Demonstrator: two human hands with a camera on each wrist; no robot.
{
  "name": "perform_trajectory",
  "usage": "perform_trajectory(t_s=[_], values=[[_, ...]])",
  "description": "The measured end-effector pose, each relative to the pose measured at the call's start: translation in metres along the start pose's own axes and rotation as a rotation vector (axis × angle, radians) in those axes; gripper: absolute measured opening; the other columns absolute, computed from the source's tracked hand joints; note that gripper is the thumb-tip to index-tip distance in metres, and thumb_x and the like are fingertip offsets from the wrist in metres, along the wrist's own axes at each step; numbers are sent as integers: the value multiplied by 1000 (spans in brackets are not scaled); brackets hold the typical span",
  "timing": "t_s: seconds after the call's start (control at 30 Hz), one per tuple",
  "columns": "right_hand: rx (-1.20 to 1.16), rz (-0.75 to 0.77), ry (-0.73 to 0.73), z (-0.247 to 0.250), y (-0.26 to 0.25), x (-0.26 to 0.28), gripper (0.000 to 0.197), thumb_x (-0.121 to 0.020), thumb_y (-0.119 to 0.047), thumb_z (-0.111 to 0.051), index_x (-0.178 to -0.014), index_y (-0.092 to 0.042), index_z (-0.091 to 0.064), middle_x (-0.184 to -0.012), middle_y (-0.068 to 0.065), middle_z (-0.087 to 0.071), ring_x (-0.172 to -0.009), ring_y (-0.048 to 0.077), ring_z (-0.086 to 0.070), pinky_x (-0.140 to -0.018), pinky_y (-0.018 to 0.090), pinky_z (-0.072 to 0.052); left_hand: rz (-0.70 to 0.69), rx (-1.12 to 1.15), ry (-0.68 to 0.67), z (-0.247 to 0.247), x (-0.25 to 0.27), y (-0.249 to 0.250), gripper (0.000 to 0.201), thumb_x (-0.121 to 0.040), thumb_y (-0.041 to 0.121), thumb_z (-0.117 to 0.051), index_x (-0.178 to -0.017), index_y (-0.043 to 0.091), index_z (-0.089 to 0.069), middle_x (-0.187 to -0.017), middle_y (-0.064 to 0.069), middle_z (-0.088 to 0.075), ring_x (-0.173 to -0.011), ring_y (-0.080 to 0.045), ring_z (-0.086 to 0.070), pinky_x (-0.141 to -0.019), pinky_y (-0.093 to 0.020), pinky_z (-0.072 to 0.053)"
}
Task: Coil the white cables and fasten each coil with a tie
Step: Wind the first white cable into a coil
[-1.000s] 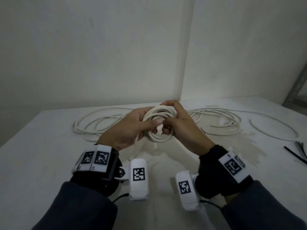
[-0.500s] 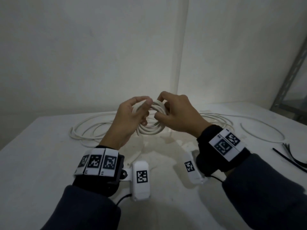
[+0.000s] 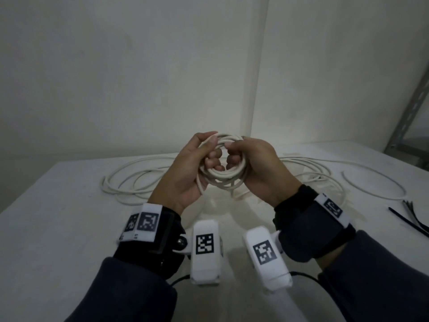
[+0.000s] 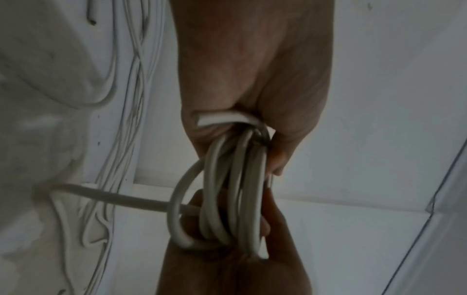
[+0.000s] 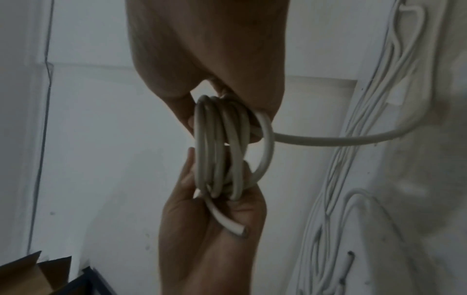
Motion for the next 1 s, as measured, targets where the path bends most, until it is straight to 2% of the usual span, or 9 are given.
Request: perform_trajectory(t_s=[0.2, 0.27, 0.33, 0.43, 0.57, 0.73, 0.83, 0.9, 1.0], values=[[-59, -25, 108, -1, 23, 6, 27, -68, -5, -50, -94, 2, -56, -81, 24, -43, -63, 30, -37, -47, 27, -36, 131, -84, -3, -11, 3, -5, 16, -92, 26, -53, -85, 14, -47, -46, 4, -39, -33, -5, -34, -41, -18, -33], [-92, 10, 117, -2, 22, 6, 4, -75, 1, -45, -75, 0, -49, -61, 17, -36, -48, 22, -35, -47, 28, -31, 19, -230, 127, -13, 2, -4, 23, -92, 32, -57, -82, 13, -48, -41, 7, -45, -30, -4, -37, -35, -16, -31], [-75, -3, 37, -1, 22, 6, 22, -82, 7, -40, -66, -8, -45, -49, 3, -35, -40, 11, -32, -49, 29, -29, -124, -405, 253, -9, 2, 1, 17, -93, 26, -59, -87, 12, -51, -46, 5, -52, -33, -7, -40, -33, -16, -31], [-32, -104, -189, 1, 25, 10, 30, -83, 7, -45, -61, -9, -57, -47, 3, -46, -47, 15, -51, -54, 25, -44, -130, -573, 286, 1, 1, 2, 18, -89, 24, -65, -96, 19, -50, -63, -18, -56, -41, -20, -44, -36, -20, -33], [-27, -173, -332, 1, 27, 17, 17, -86, -9, -57, -71, -6, -64, -50, 5, -51, -60, 20, -62, -66, 27, -54, -77, -778, 259, 9, -1, -1, 25, -87, 31, -65, -101, 17, -50, -63, -9, -56, -39, -12, -44, -39, -23, -37], [137, -15, -223, 1, 24, 13, 23, -96, -22, -53, -86, -4, -63, -54, -1, -50, -46, 9, -41, -50, 19, -37, -155, -808, 314, 11, -3, -8, 38, -98, 50, -36, -100, 13, -47, -70, -4, -57, -49, -8, -51, -50, -22, -47], [10, 51, -205, 7, 16, 14, 33, -96, -21, -50, -68, -16, -66, -47, -11, -43, -42, 6, -33, -49, 20, -29, 104, -612, 227, 26, -8, -22, 70, -93, 66, -29, -111, 4, -54, -95, -17, -65, -83, -23, -65, -86, -37, -52], [-209, 47, -190, 17, 9, 13, 28, -90, -27, -53, -67, -12, -58, -42, -10, -33, -39, 5, -30, -48, 19, -30, 379, -526, 160, 32, -1, -36, 77, -89, 72, -24, -102, 6, -61, -86, -16, -65, -76, -26, -62, -75, -34, -50], [-483, 16, -215, 23, 10, 12, 31, -87, -33, -54, -69, -8, -54, -38, -8, -29, -37, 4, -32, -44, 17, -38, 677, -775, 128, 34, 15, -59, 66, -92, 64, -34, -91, 3, -59, -70, -12, -64, -56, -18, -57, -53, -23, -48]])
Point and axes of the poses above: each hand's wrist, its own x-axis away from the middle knuckle, its own z-axis out of the back of the hand, y = z × x, the point moved 5 cm from there along -x, towards the middle knuckle
